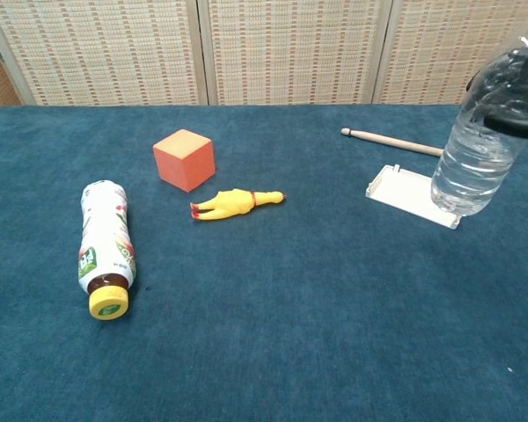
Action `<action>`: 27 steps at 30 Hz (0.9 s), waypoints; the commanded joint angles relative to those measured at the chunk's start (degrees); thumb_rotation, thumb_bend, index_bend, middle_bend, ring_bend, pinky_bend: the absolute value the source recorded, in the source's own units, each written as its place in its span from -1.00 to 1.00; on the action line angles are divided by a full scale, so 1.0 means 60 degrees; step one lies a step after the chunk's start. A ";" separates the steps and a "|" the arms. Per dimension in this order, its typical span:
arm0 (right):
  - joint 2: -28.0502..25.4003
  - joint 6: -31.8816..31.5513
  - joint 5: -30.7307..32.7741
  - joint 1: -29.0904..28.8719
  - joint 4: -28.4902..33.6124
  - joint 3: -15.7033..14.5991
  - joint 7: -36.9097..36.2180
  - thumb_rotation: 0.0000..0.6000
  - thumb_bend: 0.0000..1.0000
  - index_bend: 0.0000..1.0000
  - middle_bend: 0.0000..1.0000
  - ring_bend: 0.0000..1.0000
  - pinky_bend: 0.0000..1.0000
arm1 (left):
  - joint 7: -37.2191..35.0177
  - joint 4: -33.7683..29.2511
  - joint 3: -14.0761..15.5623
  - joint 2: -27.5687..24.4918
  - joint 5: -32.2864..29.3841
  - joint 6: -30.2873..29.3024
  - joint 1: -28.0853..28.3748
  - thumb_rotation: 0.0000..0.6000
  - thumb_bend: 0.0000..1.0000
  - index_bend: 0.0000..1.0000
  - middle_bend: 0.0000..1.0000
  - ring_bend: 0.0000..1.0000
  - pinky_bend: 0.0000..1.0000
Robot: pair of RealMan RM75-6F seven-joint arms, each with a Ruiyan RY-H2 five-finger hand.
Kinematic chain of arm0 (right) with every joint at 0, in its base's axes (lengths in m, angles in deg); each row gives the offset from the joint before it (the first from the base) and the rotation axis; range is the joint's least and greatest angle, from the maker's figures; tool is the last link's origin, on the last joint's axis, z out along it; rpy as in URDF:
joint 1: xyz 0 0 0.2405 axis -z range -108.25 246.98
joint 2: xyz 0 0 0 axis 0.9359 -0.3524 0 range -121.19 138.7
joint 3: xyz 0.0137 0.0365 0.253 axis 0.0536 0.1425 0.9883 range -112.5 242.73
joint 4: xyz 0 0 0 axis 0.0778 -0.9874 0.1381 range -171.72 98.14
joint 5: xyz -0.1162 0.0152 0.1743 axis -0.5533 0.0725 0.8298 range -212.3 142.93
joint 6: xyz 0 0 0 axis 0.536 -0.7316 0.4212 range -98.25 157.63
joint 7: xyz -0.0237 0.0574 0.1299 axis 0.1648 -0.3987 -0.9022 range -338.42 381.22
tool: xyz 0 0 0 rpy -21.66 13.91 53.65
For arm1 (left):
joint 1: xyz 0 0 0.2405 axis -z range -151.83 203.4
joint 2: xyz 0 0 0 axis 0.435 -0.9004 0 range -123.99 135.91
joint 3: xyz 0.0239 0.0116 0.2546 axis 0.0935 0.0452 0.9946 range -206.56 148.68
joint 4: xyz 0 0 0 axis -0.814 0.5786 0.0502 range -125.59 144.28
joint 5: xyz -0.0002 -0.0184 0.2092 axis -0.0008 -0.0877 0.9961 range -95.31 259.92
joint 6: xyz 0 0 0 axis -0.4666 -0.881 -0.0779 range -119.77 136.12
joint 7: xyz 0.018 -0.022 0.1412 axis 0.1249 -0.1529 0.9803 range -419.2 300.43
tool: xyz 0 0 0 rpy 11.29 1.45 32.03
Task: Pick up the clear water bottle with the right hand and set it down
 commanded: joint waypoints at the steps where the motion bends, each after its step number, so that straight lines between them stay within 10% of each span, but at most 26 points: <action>1: -0.0952 0.1425 0.0234 -0.0490 0.0056 -0.0527 -0.0273 1.00 0.02 0.57 0.44 0.23 0.32 | 0.0002 0.0010 -0.0006 0.0007 -0.0036 0.0020 -0.0003 1.00 -0.25 -0.58 -0.35 -0.54 -0.15; 6: -0.0616 0.1481 0.0788 -0.0389 -0.0295 -0.0365 0.2698 1.00 0.02 0.57 0.44 0.23 0.32 | -0.0005 -0.0008 -0.0011 0.0004 -0.0060 0.0045 0.0003 1.00 -0.26 -0.58 -0.35 -0.54 -0.15; 11: 0.0879 0.0210 0.1758 -0.0029 -0.1907 0.0090 0.9912 1.00 0.02 0.58 0.44 0.23 0.33 | -0.0023 -0.0016 -0.0009 -0.0007 -0.0041 0.0023 0.0000 1.00 -0.26 -0.58 -0.35 -0.54 -0.15; 14: 0.1819 -0.0769 0.1785 0.0068 -0.2954 0.0362 1.1664 1.00 0.02 0.59 0.45 0.24 0.33 | -0.0028 0.0008 -0.0021 -0.0009 -0.0044 -0.0005 -0.0009 1.00 -0.26 -0.58 -0.35 -0.54 -0.15; 20: 0.2521 -0.1246 0.1548 0.0087 -0.3985 0.0435 1.1582 1.00 0.02 0.59 0.45 0.24 0.33 | -0.0039 0.0000 -0.0026 -0.0016 -0.0016 -0.0045 -0.0016 1.00 -0.26 -0.58 -0.35 -0.54 -0.15; 27: 0.1794 -0.0960 0.0498 0.0047 -0.2578 -0.0195 0.7379 1.00 0.02 0.59 0.45 0.24 0.33 | -0.0039 0.0005 -0.0020 -0.0017 0.0015 -0.0066 -0.0021 1.00 -0.25 -0.59 -0.35 -0.54 -0.15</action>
